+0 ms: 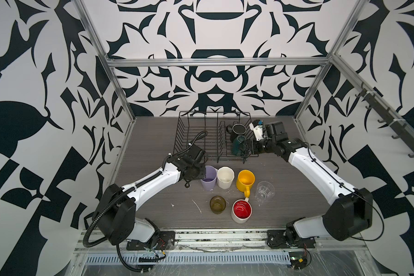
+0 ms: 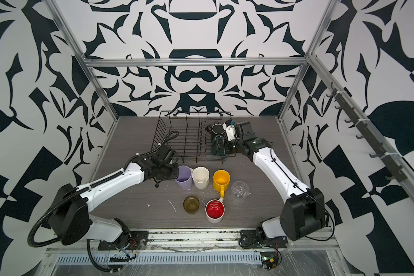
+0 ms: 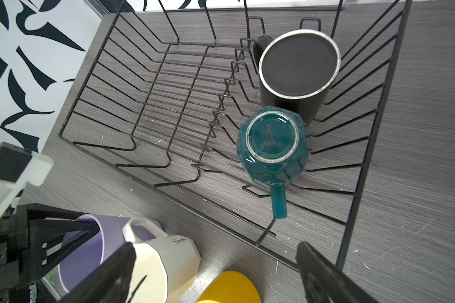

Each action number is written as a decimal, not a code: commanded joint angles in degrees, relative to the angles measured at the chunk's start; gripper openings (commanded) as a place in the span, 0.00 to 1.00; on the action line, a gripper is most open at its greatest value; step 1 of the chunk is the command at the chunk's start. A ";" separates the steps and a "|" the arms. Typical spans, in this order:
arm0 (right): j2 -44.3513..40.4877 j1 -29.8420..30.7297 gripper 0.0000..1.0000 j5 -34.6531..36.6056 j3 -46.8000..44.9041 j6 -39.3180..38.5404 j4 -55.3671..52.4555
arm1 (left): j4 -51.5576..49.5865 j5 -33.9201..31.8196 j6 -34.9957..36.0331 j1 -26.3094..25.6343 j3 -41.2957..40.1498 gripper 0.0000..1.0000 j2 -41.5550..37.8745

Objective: Load cups into a dish rack
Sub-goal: Pick up the cup from the center of the table.

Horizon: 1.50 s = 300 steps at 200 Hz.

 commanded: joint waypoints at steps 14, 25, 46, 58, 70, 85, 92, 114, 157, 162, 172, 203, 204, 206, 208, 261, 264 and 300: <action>-2.61 -0.31 0.98 -0.44 -0.21 -0.76 1.44 | -2.57 -0.91 0.13 -0.09 0.40 0.24 -0.25; -2.66 -0.27 0.98 -0.53 -0.32 -0.68 1.53 | -3.01 -0.96 0.22 -0.09 0.27 0.23 -0.53; -2.53 -0.28 0.98 -0.84 -0.50 -0.41 1.79 | -3.53 -1.44 0.22 -0.09 -0.26 0.20 -1.26; -2.53 -0.26 0.98 -0.97 -0.59 -0.28 1.89 | -4.05 -1.56 0.22 -0.09 -0.35 0.18 -1.68; -2.56 -0.33 0.98 -1.14 -0.59 -0.16 1.97 | -4.49 -1.70 0.14 -0.09 -0.49 0.16 -2.20; -2.61 -0.26 0.98 -1.33 -0.59 -0.06 2.11 | -5.01 -1.90 0.22 -0.09 -0.70 0.11 -3.10; -2.66 -0.30 0.98 -1.41 -0.63 0.03 2.22 | -5.32 -2.05 0.22 -0.09 -0.76 0.06 -3.71; -2.62 -0.27 0.98 -1.59 -0.67 0.44 2.56 | -7.37 -3.90 0.79 -0.03 -0.17 0.00 -6.05; -2.97 -0.35 0.98 -3.19 -0.41 1.93 4.15 | -13.17 -7.71 2.41 0.15 1.32 0.00 -14.71; -3.04 -0.35 0.98 -3.45 -0.41 2.11 4.40 | -15.14 -8.31 2.57 0.25 1.49 0.00 -15.79; -3.21 -0.35 0.98 -4.26 -0.40 2.52 5.03 | -16.34 -9.11 3.30 0.64 1.83 0.00 -18.41; -4.36 -0.35 0.98 -9.09 -1.60 4.91 10.33 | -14.10 -6.83 6.33 4.95 2.43 0.00 -26.14; -4.41 -0.35 0.98 -9.25 -1.67 4.97 10.59 | -13.90 -6.35 6.44 5.20 2.38 0.00 -26.41; -4.49 -0.35 0.98 -9.45 -1.76 5.24 11.00 | -13.71 -5.58 6.63 5.78 2.35 0.00 -26.78; -4.62 -0.35 0.98 -9.81 -1.85 5.35 11.43 | -12.91 -4.77 6.81 6.38 2.34 0.00 -27.16; -7.56 -0.35 0.98 -20.69 -5.15 11.32 23.17 | 1.95 21.60 6.09 20.45 0.70 0.00 -28.73; -7.67 -0.31 0.98 -21.34 -5.38 11.99 24.03 | 2.97 23.04 5.84 20.80 0.61 0.00 -28.57; -7.42 -0.18 0.97 -28.69 -9.11 20.96 37.89 | 19.17 38.43 -1.46 25.45 -2.94 0.00 -26.71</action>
